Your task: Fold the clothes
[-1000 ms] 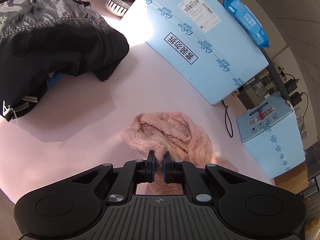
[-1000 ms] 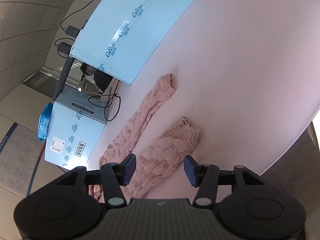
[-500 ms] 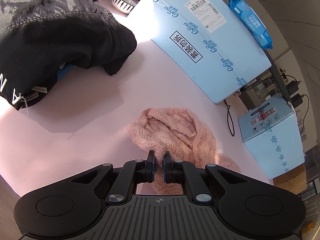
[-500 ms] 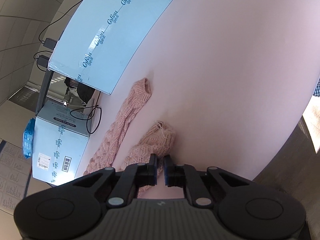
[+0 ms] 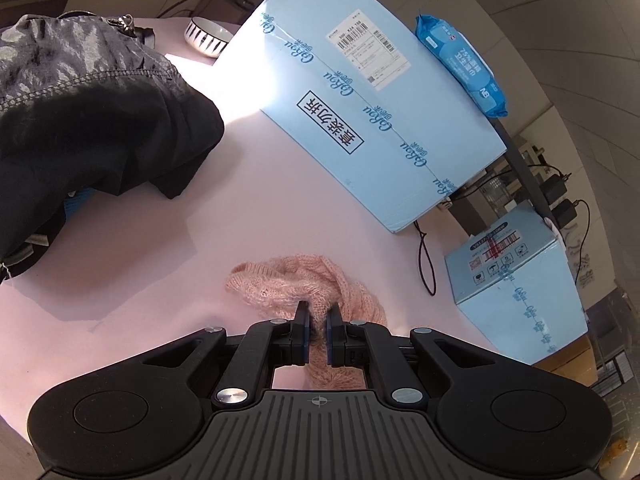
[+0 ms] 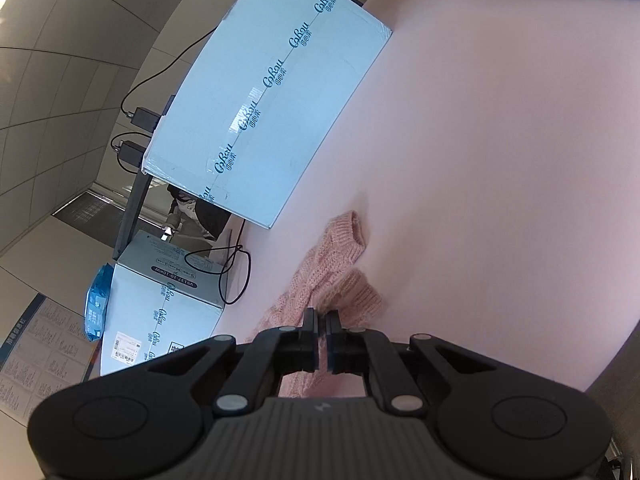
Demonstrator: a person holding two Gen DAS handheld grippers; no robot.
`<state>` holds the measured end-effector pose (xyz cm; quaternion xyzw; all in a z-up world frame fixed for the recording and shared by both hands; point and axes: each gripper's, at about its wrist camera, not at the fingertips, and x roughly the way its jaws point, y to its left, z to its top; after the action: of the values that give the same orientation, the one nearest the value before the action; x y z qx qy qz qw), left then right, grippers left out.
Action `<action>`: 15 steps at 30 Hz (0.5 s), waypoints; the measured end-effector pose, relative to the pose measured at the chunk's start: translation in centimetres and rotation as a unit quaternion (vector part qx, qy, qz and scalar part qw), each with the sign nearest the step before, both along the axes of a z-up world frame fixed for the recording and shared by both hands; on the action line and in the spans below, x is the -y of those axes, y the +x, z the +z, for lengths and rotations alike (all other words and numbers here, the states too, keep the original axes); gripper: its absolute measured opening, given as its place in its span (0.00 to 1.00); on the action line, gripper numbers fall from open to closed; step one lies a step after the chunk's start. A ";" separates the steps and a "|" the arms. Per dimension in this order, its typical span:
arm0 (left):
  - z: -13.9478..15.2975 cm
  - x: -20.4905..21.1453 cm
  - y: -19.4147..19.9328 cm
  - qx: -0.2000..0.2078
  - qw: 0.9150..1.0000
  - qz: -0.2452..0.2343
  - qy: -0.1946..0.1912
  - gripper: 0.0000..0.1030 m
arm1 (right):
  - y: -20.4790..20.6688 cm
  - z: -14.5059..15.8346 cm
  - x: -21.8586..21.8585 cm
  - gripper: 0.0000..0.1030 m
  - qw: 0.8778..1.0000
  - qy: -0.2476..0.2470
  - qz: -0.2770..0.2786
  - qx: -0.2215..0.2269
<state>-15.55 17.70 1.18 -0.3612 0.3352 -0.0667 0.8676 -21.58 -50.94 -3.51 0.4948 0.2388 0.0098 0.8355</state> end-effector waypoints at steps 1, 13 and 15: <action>0.2 0.1 1.2 -0.002 1.000 0.002 -0.002 0.06 | 1.4 0.3 0.3 0.03 1.000 0.002 -0.002 0.004; -5.1 1.0 13.3 -0.133 0.991 0.028 -0.012 0.18 | 15.1 -1.1 0.9 0.44 0.999 -0.001 -0.023 -0.047; -5.4 0.7 13.2 -0.133 0.990 0.035 -0.015 0.28 | 15.0 -0.6 0.8 0.50 0.999 -0.016 -0.023 -0.027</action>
<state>-2.34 16.97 -4.19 -0.3915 0.4333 0.0076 0.8118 -6.59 -51.74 -4.15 0.4873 0.2498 -0.0268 0.8363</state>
